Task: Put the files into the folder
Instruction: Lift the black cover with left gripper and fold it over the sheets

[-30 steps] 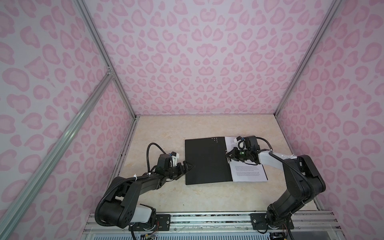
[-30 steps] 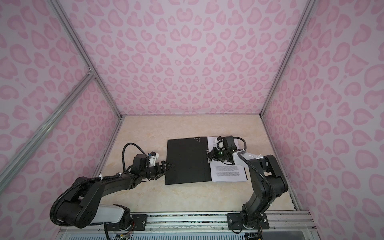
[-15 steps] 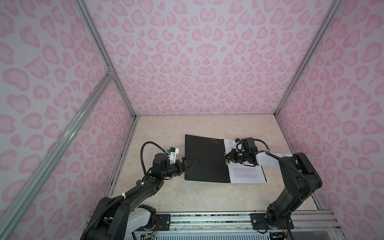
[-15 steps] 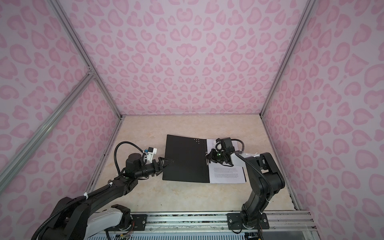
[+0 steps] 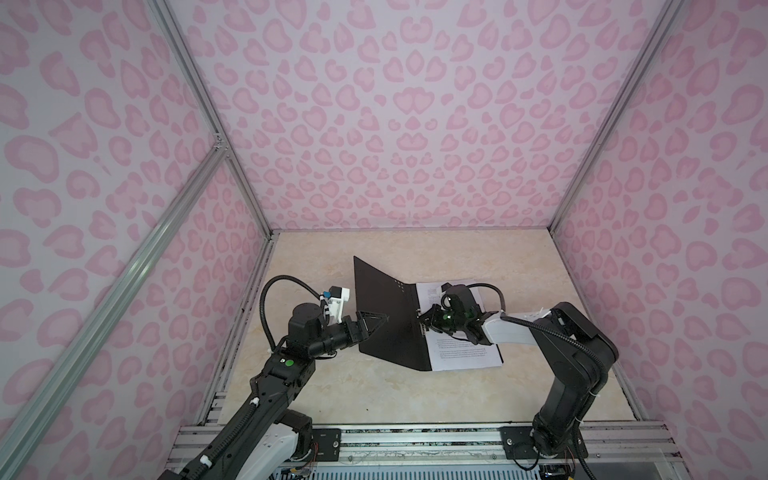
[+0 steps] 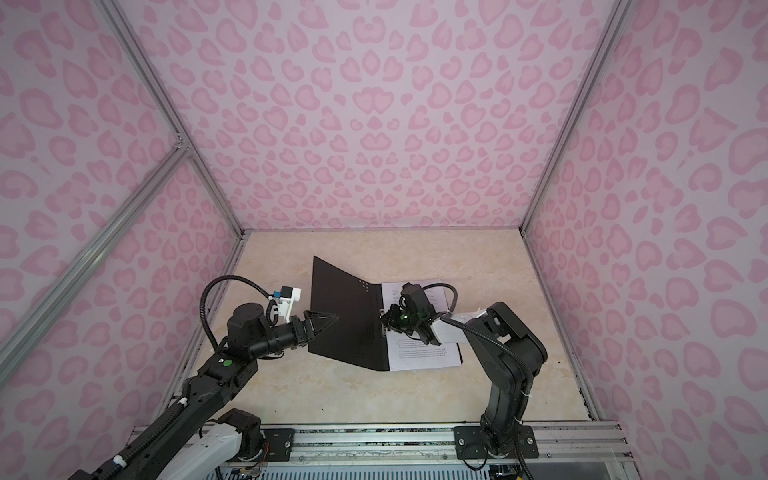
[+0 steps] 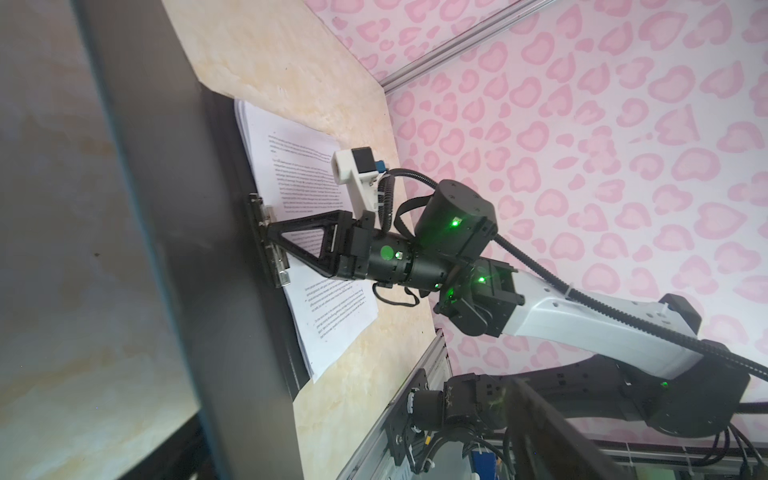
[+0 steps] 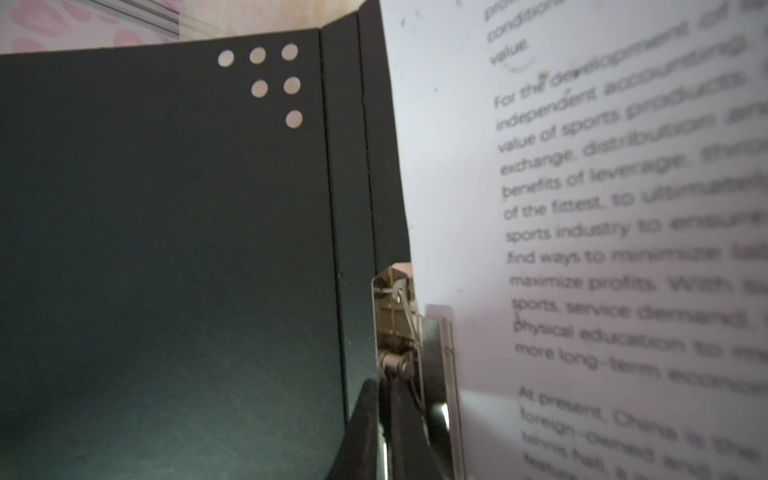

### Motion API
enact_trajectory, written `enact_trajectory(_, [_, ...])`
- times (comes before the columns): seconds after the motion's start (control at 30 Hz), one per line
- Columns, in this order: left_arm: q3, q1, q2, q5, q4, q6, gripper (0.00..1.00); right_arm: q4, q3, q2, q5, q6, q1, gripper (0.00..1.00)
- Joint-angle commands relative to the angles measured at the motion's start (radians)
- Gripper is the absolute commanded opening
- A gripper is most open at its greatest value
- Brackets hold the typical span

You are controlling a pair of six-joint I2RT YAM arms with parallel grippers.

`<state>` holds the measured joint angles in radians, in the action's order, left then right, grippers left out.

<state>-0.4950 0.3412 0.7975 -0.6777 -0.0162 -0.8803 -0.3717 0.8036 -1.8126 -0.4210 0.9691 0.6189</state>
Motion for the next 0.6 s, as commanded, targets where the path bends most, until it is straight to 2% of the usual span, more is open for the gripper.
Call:
enact_trajectory(0.0, [-0.020, -0.001, -0.027, 0.018, 0.111, 0.041, 0.96, -0.106, 0.050, -0.039, 0.096, 0.097, 0.062, 0.20])
enact_trajectory(0.07, [-0.024, -0.001, -0.024, 0.018, 0.117, 0.045, 0.96, -0.078, 0.110, -0.070, 0.104, 0.092, 0.094, 0.30])
enact_trajectory(0.1, [-0.028, -0.001, -0.019, 0.018, 0.121, 0.049, 0.96, -0.059, 0.142, -0.083, 0.098, 0.084, 0.104, 0.39])
enact_trajectory(0.27, [-0.081, -0.001, 0.005, 0.019, 0.159, 0.075, 0.96, 0.063, 0.194, -0.045, 0.103, -0.001, 0.083, 0.70])
enact_trajectory(0.3, [-0.095, -0.001, 0.008, 0.022, 0.166, 0.079, 0.96, 0.097, 0.201, -0.024, 0.092, -0.033, 0.070, 0.87])
enact_trajectory(0.33, [-0.107, -0.001, 0.013, 0.021, 0.171, 0.083, 0.96, 0.135, 0.210, -0.003, 0.081, -0.066, 0.056, 0.97])
enact_trajectory(0.5, [-0.180, 0.004, 0.084, 0.007, 0.170, 0.098, 0.96, 0.407, 0.229, 0.166, 0.102, -0.272, -0.077, 0.97])
enact_trajectory(0.57, [-0.201, 0.012, 0.121, 0.010, 0.157, 0.098, 0.96, 0.454, 0.203, 0.222, 0.096, -0.309, -0.146, 0.97])
